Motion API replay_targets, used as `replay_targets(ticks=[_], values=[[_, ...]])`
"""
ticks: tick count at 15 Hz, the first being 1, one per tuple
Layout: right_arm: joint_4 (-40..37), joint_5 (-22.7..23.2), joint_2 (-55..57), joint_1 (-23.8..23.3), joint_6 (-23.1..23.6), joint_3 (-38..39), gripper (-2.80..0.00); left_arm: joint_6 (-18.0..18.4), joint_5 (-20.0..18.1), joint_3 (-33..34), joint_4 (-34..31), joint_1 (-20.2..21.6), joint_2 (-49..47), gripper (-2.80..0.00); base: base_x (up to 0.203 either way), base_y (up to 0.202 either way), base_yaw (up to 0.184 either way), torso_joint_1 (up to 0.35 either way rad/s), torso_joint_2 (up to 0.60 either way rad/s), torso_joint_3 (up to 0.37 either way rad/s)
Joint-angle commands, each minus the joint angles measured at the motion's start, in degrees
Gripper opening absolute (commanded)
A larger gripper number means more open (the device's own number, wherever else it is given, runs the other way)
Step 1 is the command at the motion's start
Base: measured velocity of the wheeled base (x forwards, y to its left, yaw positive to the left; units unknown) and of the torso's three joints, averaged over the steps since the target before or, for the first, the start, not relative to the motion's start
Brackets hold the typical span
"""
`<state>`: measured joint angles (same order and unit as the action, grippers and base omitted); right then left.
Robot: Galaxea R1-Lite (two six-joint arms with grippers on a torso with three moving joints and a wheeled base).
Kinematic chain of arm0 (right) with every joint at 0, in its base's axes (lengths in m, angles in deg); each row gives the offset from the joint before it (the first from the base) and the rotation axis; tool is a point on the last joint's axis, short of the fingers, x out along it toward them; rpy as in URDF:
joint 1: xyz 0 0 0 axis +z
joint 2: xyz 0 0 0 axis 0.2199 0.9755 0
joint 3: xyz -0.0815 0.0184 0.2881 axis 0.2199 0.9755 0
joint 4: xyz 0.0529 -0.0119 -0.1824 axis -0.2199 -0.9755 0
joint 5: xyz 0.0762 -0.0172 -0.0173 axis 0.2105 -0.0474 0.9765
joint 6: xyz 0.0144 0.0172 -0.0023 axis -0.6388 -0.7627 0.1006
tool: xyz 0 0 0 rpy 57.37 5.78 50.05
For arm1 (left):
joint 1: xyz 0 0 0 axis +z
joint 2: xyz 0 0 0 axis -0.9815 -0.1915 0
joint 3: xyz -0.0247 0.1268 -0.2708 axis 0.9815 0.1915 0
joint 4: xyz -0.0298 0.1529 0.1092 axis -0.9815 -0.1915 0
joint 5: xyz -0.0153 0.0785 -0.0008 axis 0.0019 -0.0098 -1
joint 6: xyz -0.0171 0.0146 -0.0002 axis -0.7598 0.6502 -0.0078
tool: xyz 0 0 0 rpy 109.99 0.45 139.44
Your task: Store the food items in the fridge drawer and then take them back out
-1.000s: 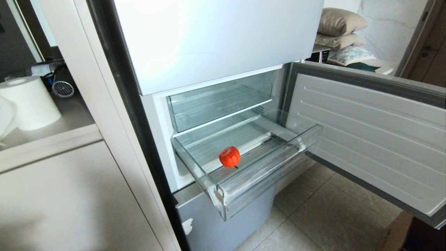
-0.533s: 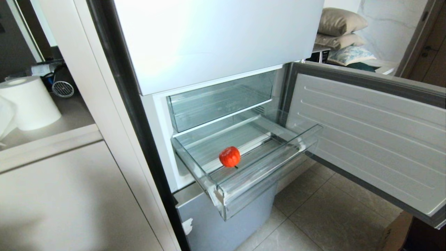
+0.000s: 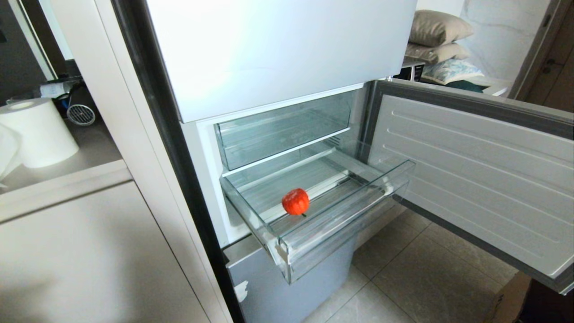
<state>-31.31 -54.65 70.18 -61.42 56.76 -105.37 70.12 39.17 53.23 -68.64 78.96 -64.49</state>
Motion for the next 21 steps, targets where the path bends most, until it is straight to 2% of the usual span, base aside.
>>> replay_targets(ticks=[1, 7, 11, 13, 14, 18, 21], values=[[0.32, 0.11, -0.92, -0.1, 0.09, 0.09, 0.0, -0.02, 0.02, 0.01, -0.06, 0.0, 0.0, -2.8, 0.0, 0.0, 0.0, 0.0, 0.0, 0.0], [0.04, 0.71, -6.98, 0.13, -0.25, 2.34, 0.0, -0.02, 0.02, 0.01, 0.0, 0.0, 0.0, -2.8, 0.0, 0.0, 0.0, 0.0, 0.0, 0.0], [-0.02, 1.12, -11.96, 0.29, -0.57, 6.74, 0.0, -0.02, 0.02, 0.01, -0.05, 0.0, 0.0, -2.8, 0.0, 0.0, 0.0, 0.0, 0.0, 0.0], [-0.08, 2.78, -16.16, 0.18, -1.37, 10.64, 0.0, -0.02, 0.02, 0.01, 0.0, 0.0, 0.0, -2.8, 0.0, 0.0, 0.0, 0.0, 0.0, 0.0], [-0.39, 3.41, -19.29, 0.09, -2.07, 13.3, -2.8, -0.02, 0.02, 0.01, -0.08, 0.0, 0.0, -2.8, 0.0, 0.0, 0.0, 0.0, 0.0, 0.0], [-5.66, 4.14, -35.73, -0.39, -6.55, 25.15, -2.8, -0.02, 0.02, 0.01, -0.06, 0.0, 0.0, -2.8, 0.0, 0.0, 0.0, 0.0, 0.0, 0.0], [-10.18, 6.53, -50.98, -0.69, -10.18, 34.09, -2.8, -0.02, 0.02, 0.01, 0.0, 0.0, 0.0, -2.8, 0.0, 0.0, 0.0, 0.0, 0.0, 0.0]])
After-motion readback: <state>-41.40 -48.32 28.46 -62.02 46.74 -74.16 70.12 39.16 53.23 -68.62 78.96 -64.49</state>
